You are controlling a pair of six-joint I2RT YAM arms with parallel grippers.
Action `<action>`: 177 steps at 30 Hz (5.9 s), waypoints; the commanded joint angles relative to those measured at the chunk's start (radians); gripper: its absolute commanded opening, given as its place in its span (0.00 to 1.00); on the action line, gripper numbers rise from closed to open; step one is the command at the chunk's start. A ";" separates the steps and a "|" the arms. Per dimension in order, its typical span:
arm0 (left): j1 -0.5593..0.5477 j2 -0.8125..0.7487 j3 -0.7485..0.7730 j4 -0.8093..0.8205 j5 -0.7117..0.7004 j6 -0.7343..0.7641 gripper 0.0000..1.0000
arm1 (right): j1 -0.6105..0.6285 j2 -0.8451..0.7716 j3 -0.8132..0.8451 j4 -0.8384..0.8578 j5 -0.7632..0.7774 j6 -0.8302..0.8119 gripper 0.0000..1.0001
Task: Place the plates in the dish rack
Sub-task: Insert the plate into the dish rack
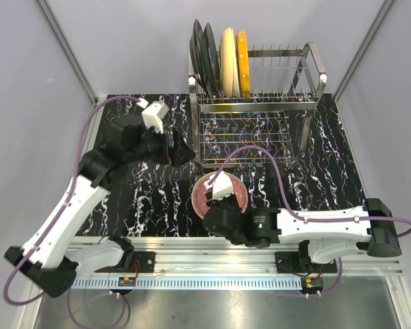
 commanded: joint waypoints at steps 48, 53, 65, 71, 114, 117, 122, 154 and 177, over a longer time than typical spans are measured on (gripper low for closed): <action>0.003 -0.433 -0.472 0.198 -0.557 0.173 0.99 | -0.111 -0.155 0.842 0.348 0.076 -0.938 0.00; 0.003 -0.418 -0.474 0.200 -0.551 0.171 0.99 | -0.142 -0.101 0.945 0.407 0.037 -1.027 0.00; 0.003 -0.381 -0.475 0.198 -0.542 0.173 0.99 | -0.609 0.100 1.249 -0.079 -0.438 -0.620 0.00; 0.003 -0.357 -0.474 0.197 -0.540 0.173 0.99 | -0.818 0.306 1.569 -0.218 -0.672 -0.547 0.00; 0.000 -0.255 -0.461 0.194 -0.529 0.178 0.99 | -1.067 0.496 1.387 0.141 -0.826 -0.377 0.00; -0.003 -0.257 -0.463 0.192 -0.528 0.176 0.99 | -1.067 0.486 1.352 0.146 -0.818 -0.375 0.00; -0.006 -0.268 -0.464 0.195 -0.528 0.176 0.99 | -1.065 0.467 1.294 0.163 -0.819 -0.365 0.00; -0.015 -0.272 -0.466 0.194 -0.528 0.179 0.99 | -1.067 0.433 1.288 0.147 -0.852 -0.294 0.00; -0.023 -0.280 -0.466 0.195 -0.525 0.179 0.99 | -1.067 0.361 1.106 0.183 -0.890 -0.273 0.42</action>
